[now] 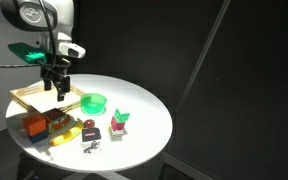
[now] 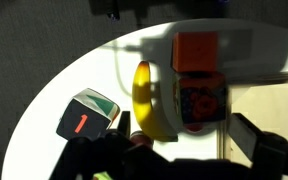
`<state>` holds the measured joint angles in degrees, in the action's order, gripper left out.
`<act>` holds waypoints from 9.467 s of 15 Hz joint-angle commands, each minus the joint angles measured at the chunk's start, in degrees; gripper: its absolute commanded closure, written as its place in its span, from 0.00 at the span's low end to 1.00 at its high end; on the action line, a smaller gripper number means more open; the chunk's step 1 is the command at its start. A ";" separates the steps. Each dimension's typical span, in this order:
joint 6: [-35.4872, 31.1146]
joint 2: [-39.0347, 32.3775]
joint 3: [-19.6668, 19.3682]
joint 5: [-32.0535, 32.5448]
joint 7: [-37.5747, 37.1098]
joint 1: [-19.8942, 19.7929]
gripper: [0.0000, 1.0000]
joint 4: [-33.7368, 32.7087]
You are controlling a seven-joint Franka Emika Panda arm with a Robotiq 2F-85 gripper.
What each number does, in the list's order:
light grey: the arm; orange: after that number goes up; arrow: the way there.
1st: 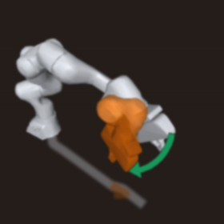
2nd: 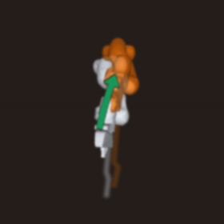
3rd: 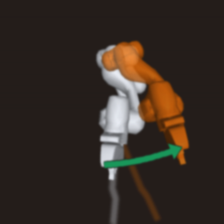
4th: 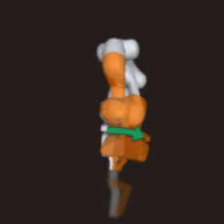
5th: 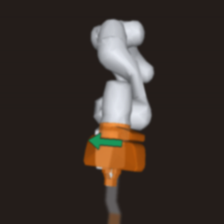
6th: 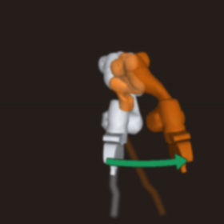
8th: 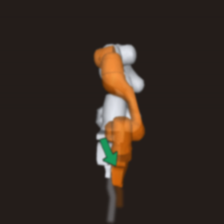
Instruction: Pick up the orange block and put it in the green bowl, pick up the block with the number one on it and put it in the tray
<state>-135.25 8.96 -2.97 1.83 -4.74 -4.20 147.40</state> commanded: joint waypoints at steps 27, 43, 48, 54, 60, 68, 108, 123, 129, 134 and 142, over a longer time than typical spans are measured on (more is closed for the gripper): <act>-20.91 -11.25 2.14 1.03 0.49 3.18 0.00 8.10; -21.49 -14.58 1.42 2.45 -0.30 4.16 0.59 7.02; -18.73 -12.25 1.51 2.16 -0.01 4.13 0.70 6.43; -10.45 -7.80 2.00 1.40 1.31 3.89 0.70 4.27; -2.09 -6.63 1.93 1.78 1.53 3.56 0.70 -1.43; 1.56 -9.85 1.71 2.23 1.24 3.30 0.70 -7.94; 2.60 -39.10 -1.59 2.78 0.36 3.23 0.70 -43.13; 3.76 -42.48 -3.10 7.41 -2.32 6.49 0.70 -48.42; 4.17 -42.38 -3.13 7.45 -2.51 6.96 0.20 -48.51; 4.13 -42.16 -3.15 7.31 -2.54 6.86 0.00 -48.39; 5.36 -38.71 -1.89 4.26 -1.19 5.16 0.00 -45.63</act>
<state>-131.89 -32.45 -5.70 7.30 -5.56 1.93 100.53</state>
